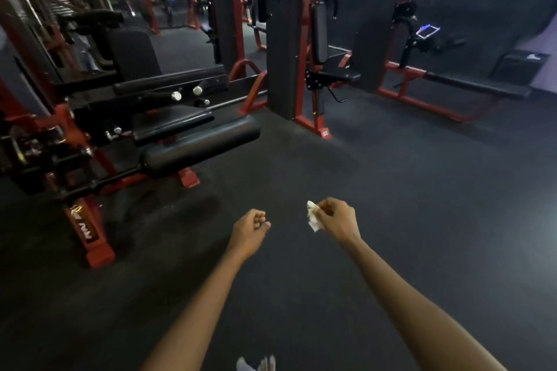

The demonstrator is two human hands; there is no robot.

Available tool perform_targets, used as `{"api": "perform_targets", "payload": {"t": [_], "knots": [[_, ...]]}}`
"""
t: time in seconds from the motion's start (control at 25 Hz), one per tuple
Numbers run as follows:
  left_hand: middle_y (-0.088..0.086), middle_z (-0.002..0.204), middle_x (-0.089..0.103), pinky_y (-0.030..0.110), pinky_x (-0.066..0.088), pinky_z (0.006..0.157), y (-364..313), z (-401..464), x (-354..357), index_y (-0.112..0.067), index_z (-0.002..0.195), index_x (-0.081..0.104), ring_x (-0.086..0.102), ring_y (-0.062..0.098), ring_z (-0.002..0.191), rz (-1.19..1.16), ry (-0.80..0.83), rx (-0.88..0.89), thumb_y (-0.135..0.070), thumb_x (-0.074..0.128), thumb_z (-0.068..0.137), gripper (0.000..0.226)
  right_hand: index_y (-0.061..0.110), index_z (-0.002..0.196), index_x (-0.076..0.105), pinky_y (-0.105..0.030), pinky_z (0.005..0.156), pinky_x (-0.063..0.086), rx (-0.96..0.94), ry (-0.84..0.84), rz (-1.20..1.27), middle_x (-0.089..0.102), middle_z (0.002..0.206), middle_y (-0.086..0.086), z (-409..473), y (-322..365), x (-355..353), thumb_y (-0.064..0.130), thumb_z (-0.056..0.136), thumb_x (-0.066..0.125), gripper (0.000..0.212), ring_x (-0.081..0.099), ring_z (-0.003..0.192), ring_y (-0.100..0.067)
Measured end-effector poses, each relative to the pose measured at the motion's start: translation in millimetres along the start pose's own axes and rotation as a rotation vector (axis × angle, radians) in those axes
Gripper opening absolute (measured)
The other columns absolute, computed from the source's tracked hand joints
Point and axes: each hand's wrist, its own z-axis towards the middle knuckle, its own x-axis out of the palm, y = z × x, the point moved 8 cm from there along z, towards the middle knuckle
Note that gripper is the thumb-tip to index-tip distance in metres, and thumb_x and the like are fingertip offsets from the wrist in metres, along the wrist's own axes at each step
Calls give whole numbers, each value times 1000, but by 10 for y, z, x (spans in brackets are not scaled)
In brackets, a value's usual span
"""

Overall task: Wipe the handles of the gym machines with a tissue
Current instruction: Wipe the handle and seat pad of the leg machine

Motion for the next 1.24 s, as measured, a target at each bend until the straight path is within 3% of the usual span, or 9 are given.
{"api": "perform_targets", "payload": {"t": [0.16,0.52,0.64,0.72,0.92,1.04,1.24], "knots": [[9,108,64,23,43,87,-592,1605,163,-3,112,60,58,15,95,-35,-35,96,-9,62,87,25,18,81,67,-29,68,52,-81,-58,-31,70,79,2,1614,230,-157,26,84,62,10,64,76,-12],[5,113,61,17,39,83,-2027,4667,404,-8,117,58,56,12,99,54,-25,259,-15,60,89,28,14,83,66,-11,59,41,-207,-165,-8,66,79,4,4710,968,-794,18,85,64,5,60,74,-8],[4,113,61,17,39,84,-2246,5626,510,-7,117,58,57,14,101,56,-77,246,-15,60,89,29,14,87,67,-17,64,48,-229,-155,28,69,83,2,5789,947,-773,21,85,66,8,63,76,-9],[5,114,61,18,40,86,-2284,6285,609,-7,117,58,58,15,103,40,-125,231,-14,60,89,29,15,89,69,-24,69,53,-296,-112,41,70,83,3,6521,1010,-702,21,85,66,8,65,77,-8],[9,113,63,18,41,86,-2335,7661,765,-5,113,60,59,15,101,-10,-268,110,-10,62,87,26,11,87,68,-16,65,49,-406,32,-52,67,77,5,8234,1174,-677,17,86,65,7,64,74,-9],[8,111,64,16,40,86,-2388,8286,659,-4,113,60,60,16,101,-4,-340,44,-9,62,87,26,12,81,68,-21,64,48,-419,84,-55,69,72,4,9189,1357,-549,29,87,66,18,64,70,-10],[6,111,63,14,38,83,-2197,9279,321,-5,115,60,58,13,99,1,-463,-61,-9,61,88,27,10,76,69,-7,54,40,-519,315,-8,68,66,2,10122,1912,323,30,85,68,21,59,59,-3]]}}
